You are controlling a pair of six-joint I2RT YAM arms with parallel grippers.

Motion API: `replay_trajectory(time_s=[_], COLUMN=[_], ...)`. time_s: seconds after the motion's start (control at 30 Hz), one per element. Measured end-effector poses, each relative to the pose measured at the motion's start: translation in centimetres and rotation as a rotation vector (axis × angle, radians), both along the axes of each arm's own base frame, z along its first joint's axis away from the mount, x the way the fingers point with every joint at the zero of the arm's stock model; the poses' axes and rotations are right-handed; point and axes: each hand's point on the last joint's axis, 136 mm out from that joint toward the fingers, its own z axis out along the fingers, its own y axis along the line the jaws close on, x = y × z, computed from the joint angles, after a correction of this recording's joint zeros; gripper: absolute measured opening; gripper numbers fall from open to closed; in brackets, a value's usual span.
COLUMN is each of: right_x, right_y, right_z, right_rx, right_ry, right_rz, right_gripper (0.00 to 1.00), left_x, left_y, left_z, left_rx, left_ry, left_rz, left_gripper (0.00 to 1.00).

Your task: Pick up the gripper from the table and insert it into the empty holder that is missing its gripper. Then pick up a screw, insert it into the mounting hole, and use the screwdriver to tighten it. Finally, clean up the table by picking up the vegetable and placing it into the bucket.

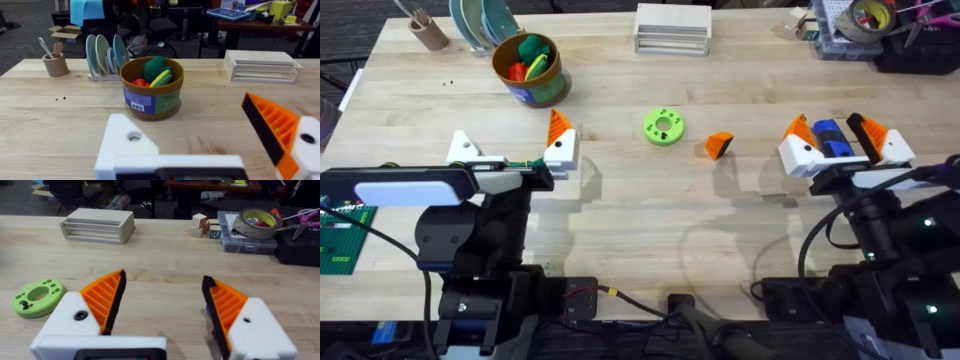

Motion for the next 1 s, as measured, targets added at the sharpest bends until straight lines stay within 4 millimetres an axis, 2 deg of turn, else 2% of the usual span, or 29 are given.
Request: replay_trajectory(time_s=[0.5, 0.67, 0.77, 0.87, 1.0], right_x=[0.0, 0.0, -0.3, -1.1, -2.3], right_y=[0.0, 0.0, 0.1, 0.2, 0.2], right_z=[-0.1, -0.1, -0.2, -0.5, 0.9], right_rx=[0.000, 0.026, 0.070, 0.100, 0.114], right_ry=[0.005, 0.008, 0.040, 0.118, 0.186], right_rz=[-0.002, 0.000, -0.001, -0.001, -0.006], right_gripper=[0.985, 0.985, 0.985, 0.985, 0.985], left_x=[0.0, -0.5, -1.4, -2.3, -2.9], left_y=[0.0, 0.2, 0.6, 0.9, 1.1], left_z=[0.0, -0.9, -0.2, 1.2, 2.8], left_rx=[0.000, 0.001, 0.003, 0.005, 0.009], left_ry=[0.003, 0.088, 0.145, 0.184, 0.252], left_rz=[0.000, 0.014, 0.036, 0.050, 0.063], left_gripper=[0.993, 0.992, 0.993, 0.993, 0.993])
